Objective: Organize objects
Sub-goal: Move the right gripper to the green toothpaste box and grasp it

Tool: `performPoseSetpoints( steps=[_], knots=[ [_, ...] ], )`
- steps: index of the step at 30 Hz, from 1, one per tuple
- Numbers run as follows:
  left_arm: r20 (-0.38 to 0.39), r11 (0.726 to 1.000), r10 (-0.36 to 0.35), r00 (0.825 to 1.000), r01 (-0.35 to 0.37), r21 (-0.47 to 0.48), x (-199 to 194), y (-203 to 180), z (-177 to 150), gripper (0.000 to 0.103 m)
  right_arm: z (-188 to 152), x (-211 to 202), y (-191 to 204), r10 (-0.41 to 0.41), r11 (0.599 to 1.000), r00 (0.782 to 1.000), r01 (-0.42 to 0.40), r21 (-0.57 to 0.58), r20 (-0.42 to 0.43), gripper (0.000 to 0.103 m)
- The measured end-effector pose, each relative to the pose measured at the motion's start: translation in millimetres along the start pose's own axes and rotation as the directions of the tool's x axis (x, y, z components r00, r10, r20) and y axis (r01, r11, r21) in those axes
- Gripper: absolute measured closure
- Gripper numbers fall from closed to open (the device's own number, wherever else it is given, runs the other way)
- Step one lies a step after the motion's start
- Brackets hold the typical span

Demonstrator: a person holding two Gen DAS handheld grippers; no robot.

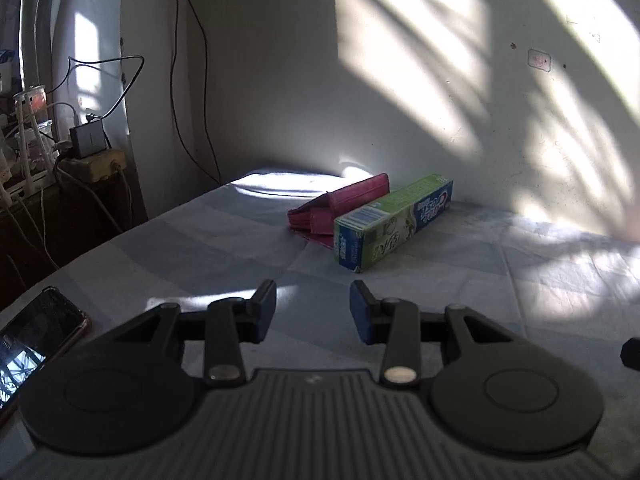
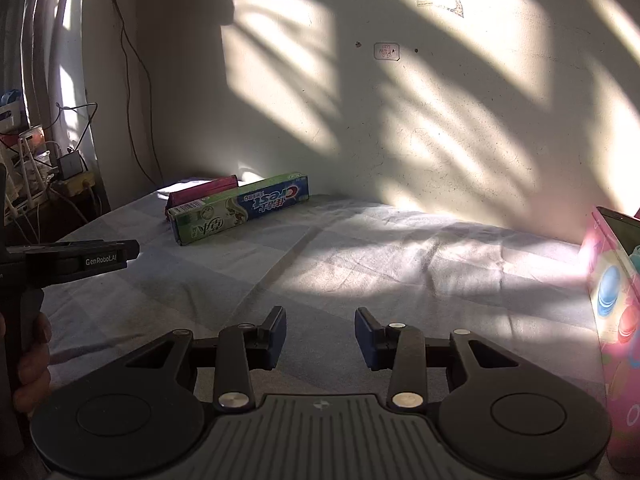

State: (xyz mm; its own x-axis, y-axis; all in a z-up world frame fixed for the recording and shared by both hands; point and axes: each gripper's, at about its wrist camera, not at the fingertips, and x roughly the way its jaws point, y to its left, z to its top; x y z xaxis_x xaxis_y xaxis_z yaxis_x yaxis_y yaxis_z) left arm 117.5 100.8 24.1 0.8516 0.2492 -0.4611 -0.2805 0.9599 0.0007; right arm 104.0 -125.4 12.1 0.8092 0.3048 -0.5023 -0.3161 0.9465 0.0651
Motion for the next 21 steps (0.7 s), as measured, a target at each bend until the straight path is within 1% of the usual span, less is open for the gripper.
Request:
performPoseSetpoints(
  steps=[1, 2, 5, 7, 9, 10, 14, 16, 18, 21],
  knots=[
    [-0.019, 0.998, -0.004, 1.000, 0.002, -0.069, 2.5, 12.5, 2.7, 0.060, 8.4, 9.7, 6.7, 0.007, 1.000, 1.000, -0.007, -0.009, -0.001, 0.064],
    [-0.017, 0.993, -0.004, 1.000, 0.002, -0.116, 2.0, 21.6, 4.4, 0.060, 15.7, 19.0, 14.1, 0.014, 1.000, 1.000, -0.014, -0.021, 0.001, 0.062],
    [0.008, 0.982, 0.019, 1.000, -0.017, -0.189, -2.2, 37.4, 9.0, 0.060, 38.5, 50.6, 38.9, 0.060, 0.997, 0.998, -0.060, -0.052, 0.000, 0.053],
    [0.017, 0.973, 0.019, 1.000, -0.014, -0.231, -3.3, 45.3, 11.2, 0.060, 49.9, 72.6, 58.7, 0.092, 0.994, 0.996, -0.092, -0.054, -0.015, 0.051],
    [0.027, 0.963, 0.024, 0.999, -0.016, -0.268, -4.8, 52.0, 12.3, 0.060, 56.2, 91.1, 77.1, 0.127, 0.989, 0.991, -0.129, -0.068, -0.030, 0.043],
    [0.033, 0.956, 0.028, 0.999, -0.018, -0.292, -2.8, 56.0, 13.7, 0.060, 58.5, 103.8, 90.0, 0.140, 0.986, 0.990, -0.142, -0.086, -0.035, 0.037],
    [0.070, 0.925, 0.072, 0.995, -0.040, -0.377, -5.4, 69.7, 15.8, 0.060, 64.3, 133.0, 119.5, 0.136, 0.984, 0.990, -0.140, -0.113, -0.042, 0.036],
    [0.092, 0.919, 0.086, 0.992, -0.044, -0.391, -9.3, 70.4, 16.7, 0.060, 69.4, 147.2, 126.7, 0.102, 0.989, 0.994, -0.106, -0.100, -0.043, 0.035],
    [0.107, 0.925, 0.093, 0.990, -0.046, -0.378, -12.1, 66.7, 17.2, 0.060, 74.5, 160.9, 127.3, 0.074, 0.994, 0.996, -0.078, -0.078, -0.057, 0.035],
    [0.116, 0.938, 0.102, 0.988, -0.057, -0.342, -13.3, 60.7, 17.4, 0.059, 78.6, 177.6, 118.0, 0.086, 0.996, 0.990, -0.087, -0.008, -0.110, 0.035]
  ],
)
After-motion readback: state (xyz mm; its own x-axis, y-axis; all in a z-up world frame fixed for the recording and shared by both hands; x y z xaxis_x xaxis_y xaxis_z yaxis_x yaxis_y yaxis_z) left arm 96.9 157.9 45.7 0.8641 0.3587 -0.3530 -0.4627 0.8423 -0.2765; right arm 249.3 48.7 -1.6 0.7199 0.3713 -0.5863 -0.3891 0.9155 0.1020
